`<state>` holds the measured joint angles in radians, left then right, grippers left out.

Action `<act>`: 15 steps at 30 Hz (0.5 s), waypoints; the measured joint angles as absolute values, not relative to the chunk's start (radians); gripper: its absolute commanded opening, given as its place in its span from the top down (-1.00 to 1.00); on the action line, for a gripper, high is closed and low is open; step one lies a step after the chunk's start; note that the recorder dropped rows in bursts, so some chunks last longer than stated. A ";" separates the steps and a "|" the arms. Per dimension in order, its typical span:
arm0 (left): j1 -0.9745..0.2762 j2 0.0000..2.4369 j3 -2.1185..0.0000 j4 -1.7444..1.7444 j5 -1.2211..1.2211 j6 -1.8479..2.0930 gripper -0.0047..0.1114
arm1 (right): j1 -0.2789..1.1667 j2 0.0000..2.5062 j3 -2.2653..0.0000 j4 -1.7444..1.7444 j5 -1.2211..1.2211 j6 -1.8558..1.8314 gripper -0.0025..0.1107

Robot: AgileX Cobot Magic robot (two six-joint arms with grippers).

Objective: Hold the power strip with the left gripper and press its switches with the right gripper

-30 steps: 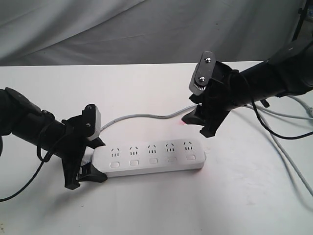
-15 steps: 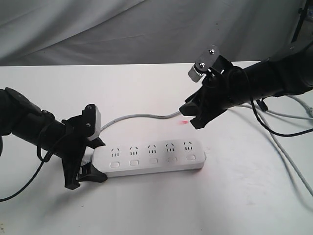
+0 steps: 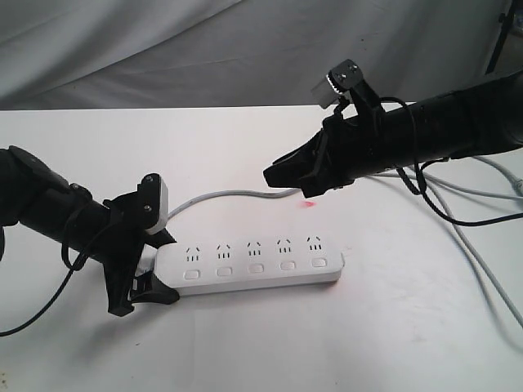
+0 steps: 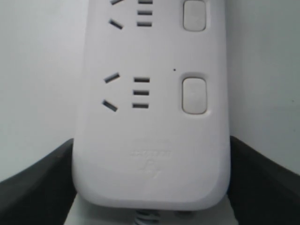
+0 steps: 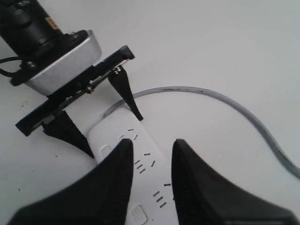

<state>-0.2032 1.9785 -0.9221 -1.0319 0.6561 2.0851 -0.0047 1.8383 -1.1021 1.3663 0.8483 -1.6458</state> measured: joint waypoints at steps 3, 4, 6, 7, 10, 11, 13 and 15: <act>-0.203 1.978 -0.922 -1.032 0.656 2.085 0.92 | -0.005 1.838 -1.102 1.366 0.859 -1.646 0.48; -0.203 1.978 -0.922 -1.032 0.656 2.085 0.92 | -0.005 1.838 -1.102 1.366 0.859 -1.646 0.48; -0.203 1.978 -0.922 -1.032 0.656 2.085 0.92 | -0.005 1.838 -1.102 1.366 0.859 -1.646 0.48; -0.203 1.978 -0.922 -1.032 0.656 2.085 0.92 | -0.005 1.838 -1.102 1.366 0.859 -1.646 0.48; -0.203 1.978 -0.922 -1.032 0.656 2.085 0.92 | -0.005 1.838 -1.102 1.366 0.859 -1.646 0.48; -0.203 1.978 -0.922 -1.032 0.656 2.085 0.92 | -0.005 1.838 -1.102 1.366 0.859 -1.646 0.48; -0.203 1.978 -0.922 -1.032 0.656 2.085 0.92 | -0.005 1.838 -1.102 1.366 0.852 -1.646 0.48; -0.203 1.978 -0.922 -1.032 0.656 2.085 0.92 | -0.005 1.838 -1.102 1.366 0.832 -1.638 0.48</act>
